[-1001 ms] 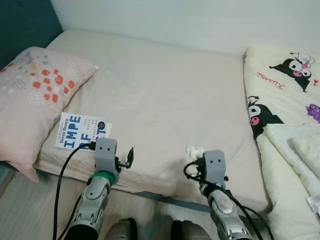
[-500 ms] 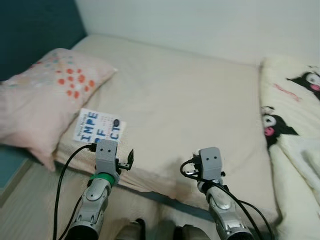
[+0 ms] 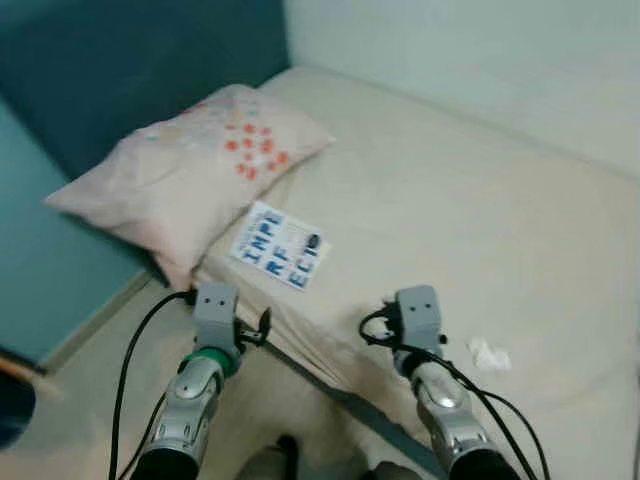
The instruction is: Clean up the room
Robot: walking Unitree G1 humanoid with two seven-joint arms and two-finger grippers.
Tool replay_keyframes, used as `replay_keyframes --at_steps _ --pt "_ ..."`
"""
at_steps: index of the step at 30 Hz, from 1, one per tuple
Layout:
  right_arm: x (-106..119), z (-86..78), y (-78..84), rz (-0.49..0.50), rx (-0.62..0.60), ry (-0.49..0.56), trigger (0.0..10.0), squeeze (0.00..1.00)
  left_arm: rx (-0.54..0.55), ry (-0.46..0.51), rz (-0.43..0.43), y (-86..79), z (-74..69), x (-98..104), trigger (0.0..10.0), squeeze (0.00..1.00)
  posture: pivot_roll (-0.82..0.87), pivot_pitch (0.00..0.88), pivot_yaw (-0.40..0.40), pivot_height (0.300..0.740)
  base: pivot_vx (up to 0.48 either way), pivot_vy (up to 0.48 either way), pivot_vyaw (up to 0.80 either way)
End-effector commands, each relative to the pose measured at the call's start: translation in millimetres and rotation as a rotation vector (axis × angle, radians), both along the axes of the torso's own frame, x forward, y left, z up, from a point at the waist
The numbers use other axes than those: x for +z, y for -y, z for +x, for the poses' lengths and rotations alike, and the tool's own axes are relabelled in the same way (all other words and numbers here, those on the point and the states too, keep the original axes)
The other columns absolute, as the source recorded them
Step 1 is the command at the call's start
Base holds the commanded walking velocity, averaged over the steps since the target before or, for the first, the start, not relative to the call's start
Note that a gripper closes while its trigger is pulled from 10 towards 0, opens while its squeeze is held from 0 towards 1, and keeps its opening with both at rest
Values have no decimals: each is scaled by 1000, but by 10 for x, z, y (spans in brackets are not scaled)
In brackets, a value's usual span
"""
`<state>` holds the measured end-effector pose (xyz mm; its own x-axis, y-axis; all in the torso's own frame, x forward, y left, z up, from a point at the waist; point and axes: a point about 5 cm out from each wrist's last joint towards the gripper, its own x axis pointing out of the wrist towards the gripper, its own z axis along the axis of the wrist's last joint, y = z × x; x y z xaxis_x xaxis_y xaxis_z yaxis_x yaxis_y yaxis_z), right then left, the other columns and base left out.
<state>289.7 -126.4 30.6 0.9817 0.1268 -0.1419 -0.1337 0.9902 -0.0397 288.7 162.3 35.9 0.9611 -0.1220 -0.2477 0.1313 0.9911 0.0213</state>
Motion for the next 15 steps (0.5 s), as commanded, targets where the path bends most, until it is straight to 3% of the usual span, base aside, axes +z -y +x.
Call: replay_keyframes --at_steps 1,2,5,15 --pt "-99 -83 11 8 -5 -39 10000 0 25 -52 10 -22 -75 -118 10000 0 65 100 49 740 0 0 800" --pt "-129 -108 41 15 -13 -52 10000 0 7 -30 50 6 -91 -114 10000 0 67 102 47 740 0 0 800" --pt "-140 -115 46 21 -16 -59 10000 0 -14 -17 66 33 -99 -108 10000 0 67 104 48 740 0 0 800" --pt "-183 -145 -13 50 3 -86 10000 0 11 12 -17 91 -89 -54 10000 0 63 106 42 740 0 0 800"
